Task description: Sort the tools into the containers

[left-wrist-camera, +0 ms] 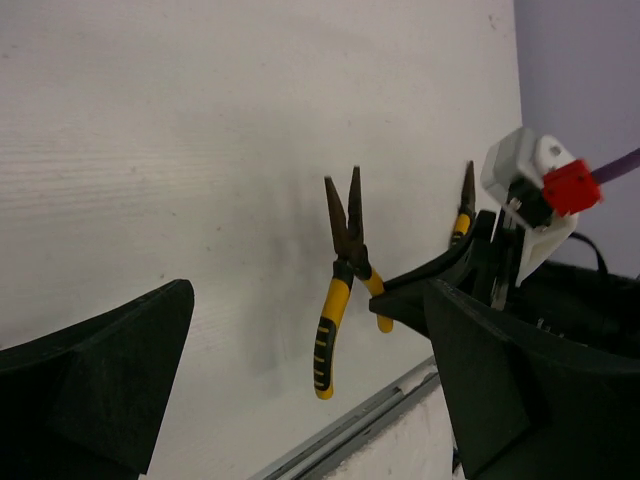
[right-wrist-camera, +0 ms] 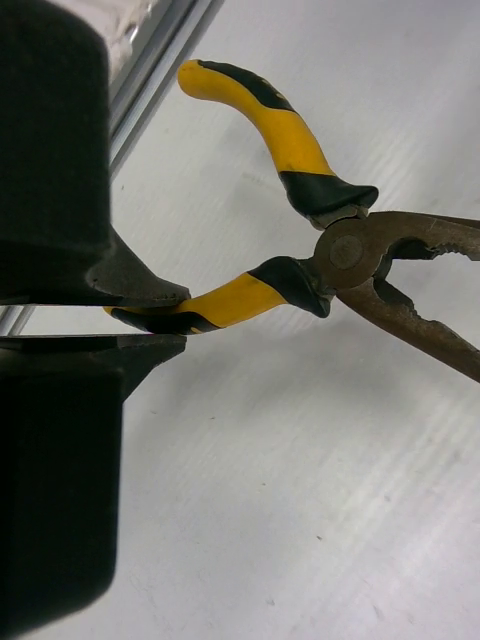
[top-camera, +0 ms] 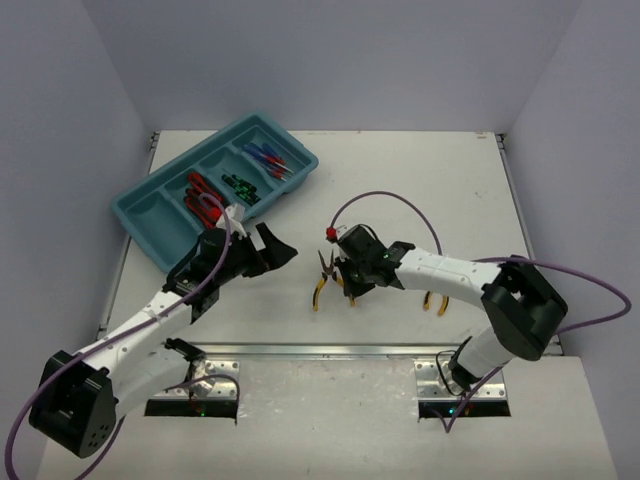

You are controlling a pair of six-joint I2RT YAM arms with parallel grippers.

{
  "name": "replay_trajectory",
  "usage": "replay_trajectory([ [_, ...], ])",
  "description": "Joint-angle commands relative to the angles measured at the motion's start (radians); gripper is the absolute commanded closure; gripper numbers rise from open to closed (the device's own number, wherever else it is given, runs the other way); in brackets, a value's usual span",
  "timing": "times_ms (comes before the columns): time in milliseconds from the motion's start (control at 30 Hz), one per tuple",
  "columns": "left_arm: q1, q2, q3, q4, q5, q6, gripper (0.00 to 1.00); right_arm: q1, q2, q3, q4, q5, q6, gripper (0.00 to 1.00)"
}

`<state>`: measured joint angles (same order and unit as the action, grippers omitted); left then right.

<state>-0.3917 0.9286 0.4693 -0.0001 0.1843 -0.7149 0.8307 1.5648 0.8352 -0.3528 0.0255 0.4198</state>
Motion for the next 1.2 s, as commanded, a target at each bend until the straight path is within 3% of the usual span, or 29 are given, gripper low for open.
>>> replay_trajectory([
  [0,-0.046,0.0,-0.074,0.319,0.115,0.004,0.05,-0.014,-0.112,0.016,0.143,-0.013,0.048,1.0],
  [133,-0.067,0.059,-0.125,0.481,0.255,0.014,0.06,-0.025,-0.162,0.042,0.147,-0.073,0.034,1.0],
  [267,-0.108,0.148,-0.093,0.539,0.336,0.031,0.13,-0.027,-0.193,0.067,0.137,-0.115,0.033,1.0],
  [433,-0.155,0.214,-0.061,0.567,0.379,0.044,0.32,-0.036,-0.206,0.101,0.13,-0.141,0.03,1.0],
  [533,-0.168,0.245,-0.049,0.552,0.369,0.048,0.5,-0.038,-0.212,0.124,0.129,-0.147,0.028,1.0],
  [633,-0.171,0.248,-0.031,0.521,0.357,0.05,0.88,-0.042,-0.213,0.138,0.129,-0.149,0.025,1.0],
  [733,-0.17,0.229,-0.004,0.455,0.293,0.063,1.0,-0.046,-0.214,0.144,0.129,-0.161,0.023,1.0],
  [767,-0.17,0.223,0.021,0.404,0.259,0.066,1.0,-0.051,-0.216,0.144,0.129,-0.161,0.022,0.86],
  [833,-0.17,0.212,0.086,0.274,0.143,0.077,1.0,-0.066,-0.22,0.142,0.128,-0.158,0.023,0.41],
  [867,-0.169,0.21,0.096,0.252,0.094,0.079,1.0,-0.068,-0.221,0.142,0.118,-0.141,0.024,0.33],
  [900,-0.167,0.21,0.131,0.189,0.055,0.081,1.0,-0.07,-0.219,0.152,0.101,-0.112,0.015,0.11],
  [933,-0.156,0.208,0.173,0.117,0.0,0.083,1.0,-0.076,-0.218,0.166,0.069,-0.064,0.007,0.01],
  [1033,-0.108,0.208,0.304,-0.15,-0.23,0.074,1.0,-0.13,-0.246,0.166,-0.022,0.054,0.0,0.01],
  [1167,0.021,0.173,0.405,-0.359,-0.402,0.058,1.0,-0.22,-0.34,0.103,-0.089,0.113,-0.02,0.01],
])
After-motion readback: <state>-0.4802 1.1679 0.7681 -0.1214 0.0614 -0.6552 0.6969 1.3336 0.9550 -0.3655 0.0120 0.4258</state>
